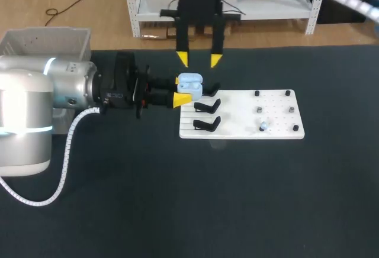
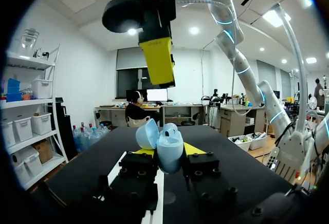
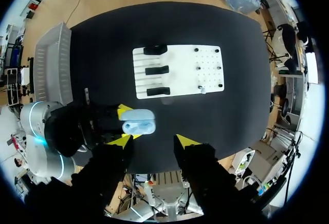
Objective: Pick up each earbud case from the left stands, insert the matching earbuds, close the lid, and place the case in the box.
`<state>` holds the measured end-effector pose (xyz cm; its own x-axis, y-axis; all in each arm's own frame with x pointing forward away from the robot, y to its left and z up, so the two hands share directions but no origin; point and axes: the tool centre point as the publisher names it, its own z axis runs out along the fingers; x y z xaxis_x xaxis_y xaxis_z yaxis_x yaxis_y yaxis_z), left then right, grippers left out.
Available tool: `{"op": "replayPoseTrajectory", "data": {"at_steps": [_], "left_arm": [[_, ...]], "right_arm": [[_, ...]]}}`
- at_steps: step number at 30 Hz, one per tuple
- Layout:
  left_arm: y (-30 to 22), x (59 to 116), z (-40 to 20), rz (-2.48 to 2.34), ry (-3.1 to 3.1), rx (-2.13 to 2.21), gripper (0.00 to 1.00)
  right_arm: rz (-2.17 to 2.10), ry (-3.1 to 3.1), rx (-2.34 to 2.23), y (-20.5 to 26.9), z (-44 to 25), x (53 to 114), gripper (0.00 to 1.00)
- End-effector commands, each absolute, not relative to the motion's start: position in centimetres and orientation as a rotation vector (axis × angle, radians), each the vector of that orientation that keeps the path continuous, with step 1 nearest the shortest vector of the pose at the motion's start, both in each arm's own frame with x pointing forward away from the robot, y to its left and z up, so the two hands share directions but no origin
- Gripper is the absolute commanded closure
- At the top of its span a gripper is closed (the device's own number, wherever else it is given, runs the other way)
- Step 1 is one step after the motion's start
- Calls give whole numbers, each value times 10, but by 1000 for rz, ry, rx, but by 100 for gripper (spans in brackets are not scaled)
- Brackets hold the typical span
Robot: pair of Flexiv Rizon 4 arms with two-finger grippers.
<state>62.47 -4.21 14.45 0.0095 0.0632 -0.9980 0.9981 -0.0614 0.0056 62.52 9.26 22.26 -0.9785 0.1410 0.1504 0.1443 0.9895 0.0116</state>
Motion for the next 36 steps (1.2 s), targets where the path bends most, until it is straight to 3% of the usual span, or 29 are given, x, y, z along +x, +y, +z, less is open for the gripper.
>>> {"op": "replayPoseTrajectory", "data": {"at_steps": [1, 6, 17, 28, 36], "left_arm": [[-42, 623, 144, -1214, 1221, 1302, 100], [-42, 623, 144, -1214, 1221, 1302, 100], [-42, 623, 144, -1214, 1221, 1302, 100], [-42, 623, 144, -1214, 1221, 1302, 100], [-42, 623, 144, -1214, 1221, 1302, 100]], "right_arm": [[-391, -3320, -289, 41, 214, 589, 47], [-422, -3362, -369, 12, 207, 595, 39], [-484, -3315, -367, -24, 176, 613, 50], [-392, -3228, -211, -29, 131, 628, 51], [-288, -3144, -207, -39, 92, 631, 40]]}}
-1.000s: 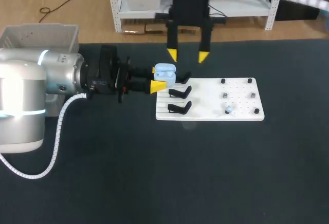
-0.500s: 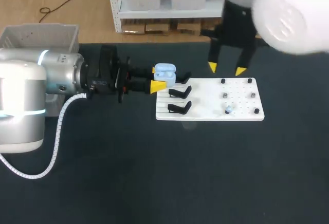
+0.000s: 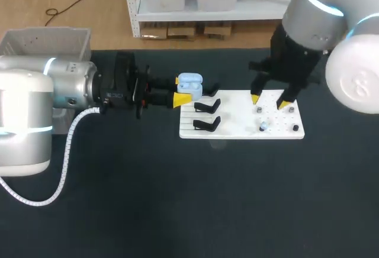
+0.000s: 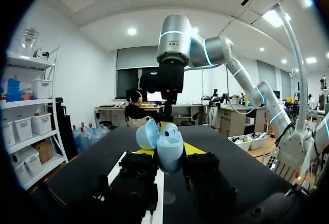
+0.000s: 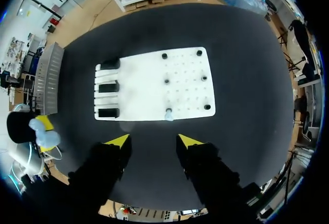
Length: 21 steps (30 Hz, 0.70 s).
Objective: Pick up each earbud case from the left stands, insert the matching earbuds, close the lid, and place the case in the box.
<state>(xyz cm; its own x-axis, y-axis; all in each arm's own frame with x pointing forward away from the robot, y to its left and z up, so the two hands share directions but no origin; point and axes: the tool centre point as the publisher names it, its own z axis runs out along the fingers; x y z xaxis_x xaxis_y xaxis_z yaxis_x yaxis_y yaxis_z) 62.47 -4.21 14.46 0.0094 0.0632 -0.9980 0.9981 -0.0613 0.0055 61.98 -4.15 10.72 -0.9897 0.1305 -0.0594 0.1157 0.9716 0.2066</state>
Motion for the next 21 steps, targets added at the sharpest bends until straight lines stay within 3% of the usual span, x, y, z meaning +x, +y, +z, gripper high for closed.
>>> {"op": "replayPoseTrajectory", "data": {"at_steps": [1, 5, 11, 21], "left_arm": [[-42, 623, 144, -1214, 1221, 1302, 100], [-42, 623, 144, -1214, 1221, 1302, 100], [-42, 623, 144, -1214, 1221, 1302, 100], [-42, 623, 144, -1214, 1221, 1302, 100]], "right_arm": [[275, 3110, 220, -40, 87, 631, 40], [207, 3129, 308, -48, 72, 631, 39], [197, 3128, 448, -55, 56, 631, 51], [181, 3102, 540, -54, 36, 622, 51]]}}
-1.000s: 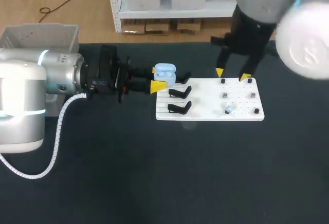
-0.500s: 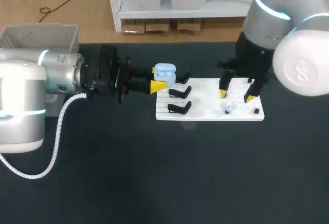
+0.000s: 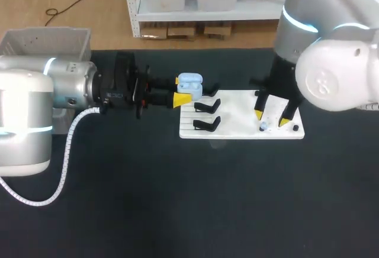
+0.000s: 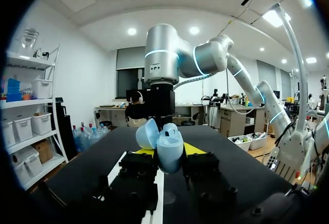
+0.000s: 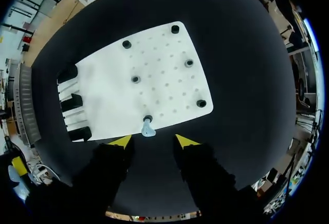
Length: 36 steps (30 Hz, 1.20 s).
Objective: Pick up each earbud case from the left stands, insert the matching earbuds, close the lid, and place the case in the box.
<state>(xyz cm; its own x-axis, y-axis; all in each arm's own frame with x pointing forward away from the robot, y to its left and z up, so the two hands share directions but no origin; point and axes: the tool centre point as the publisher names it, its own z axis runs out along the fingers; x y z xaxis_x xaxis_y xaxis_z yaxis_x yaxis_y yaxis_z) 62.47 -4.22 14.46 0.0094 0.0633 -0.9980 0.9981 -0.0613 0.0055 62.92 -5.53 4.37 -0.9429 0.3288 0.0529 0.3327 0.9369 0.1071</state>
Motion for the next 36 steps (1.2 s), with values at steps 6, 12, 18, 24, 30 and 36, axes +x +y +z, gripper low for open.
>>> {"op": "replayPoseTrajectory", "data": {"at_steps": [6, 12, 18, 24, 30, 36], "left_arm": [[-42, 623, 144, -1214, 1221, 1302, 100], [-42, 623, 144, -1214, 1221, 1302, 100], [-42, 623, 144, -1214, 1221, 1302, 100], [-42, 623, 144, -1214, 1221, 1302, 100], [-42, 623, 144, -1214, 1221, 1302, 100], [-42, 623, 144, -1214, 1221, 1302, 100]], "right_arm": [[-152, -3096, -543, -49, 29, 621, 50], [-141, -3102, -574, -47, 24, 627, 50], [-153, -3105, -620, -45, 20, 636, 51], [-164, -3093, -671, -45, 17, 642, 51], [-162, -3084, -711, -42, 16, 644, 54], [-163, -3075, -748, -43, 16, 645, 54]]}}
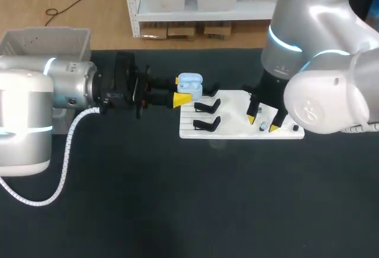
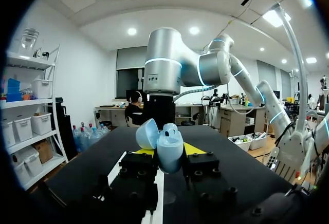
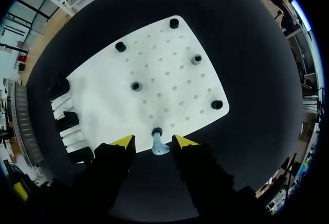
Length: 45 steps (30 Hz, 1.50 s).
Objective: Pick up each earbud case from the left stands, insert the matching earbuds, close the lid, and place the case in the box.
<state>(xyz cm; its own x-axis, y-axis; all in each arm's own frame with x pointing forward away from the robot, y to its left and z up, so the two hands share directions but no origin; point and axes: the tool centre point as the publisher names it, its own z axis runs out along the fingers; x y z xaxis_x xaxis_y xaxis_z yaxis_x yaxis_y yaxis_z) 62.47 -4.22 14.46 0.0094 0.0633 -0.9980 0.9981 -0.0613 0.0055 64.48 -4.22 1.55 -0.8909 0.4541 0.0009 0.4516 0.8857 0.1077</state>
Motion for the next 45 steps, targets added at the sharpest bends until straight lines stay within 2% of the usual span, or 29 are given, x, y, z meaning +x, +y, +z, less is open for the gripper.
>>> {"op": "replayPoseTrajectory", "data": {"at_steps": [1, 4, 13, 24, 27, 37, 38, 39, 40, 43, 45], "left_arm": [[-42, 623, 144, -1214, 1221, 1302, 100], [-42, 623, 144, -1214, 1221, 1302, 100], [-42, 623, 144, -1214, 1221, 1302, 100], [-42, 623, 144, -1214, 1221, 1302, 100], [-42, 623, 144, -1214, 1221, 1302, 100], [-42, 623, 144, -1214, 1221, 1302, 100], [-42, 623, 144, -1214, 1221, 1302, 100], [-42, 623, 144, -1214, 1221, 1302, 100], [-42, 623, 144, -1214, 1221, 1302, 100], [-42, 623, 144, -1214, 1221, 1302, 100], [-42, 623, 144, -1214, 1221, 1302, 100]], "right_arm": [[162, 3021, 743, -43, 16, 645, 55], [164, 3019, 751, -44, 16, 644, 59], [165, 3021, 784, -48, 15, 641, 57], [179, 3026, 787, -49, 14, 640, 61], [182, 3030, 782, -48, 13, 640, 68], [185, 3036, 773, -47, 13, 640, 70], [185, 3037, 773, -47, 13, 640, 74], [183, 3037, 772, -46, 13, 640, 86], [182, 3037, 772, -46, 13, 640, 92], [179, 3038, 774, -46, 13, 640, 100], [177, 3039, 775, -47, 14, 639, 100]]}}
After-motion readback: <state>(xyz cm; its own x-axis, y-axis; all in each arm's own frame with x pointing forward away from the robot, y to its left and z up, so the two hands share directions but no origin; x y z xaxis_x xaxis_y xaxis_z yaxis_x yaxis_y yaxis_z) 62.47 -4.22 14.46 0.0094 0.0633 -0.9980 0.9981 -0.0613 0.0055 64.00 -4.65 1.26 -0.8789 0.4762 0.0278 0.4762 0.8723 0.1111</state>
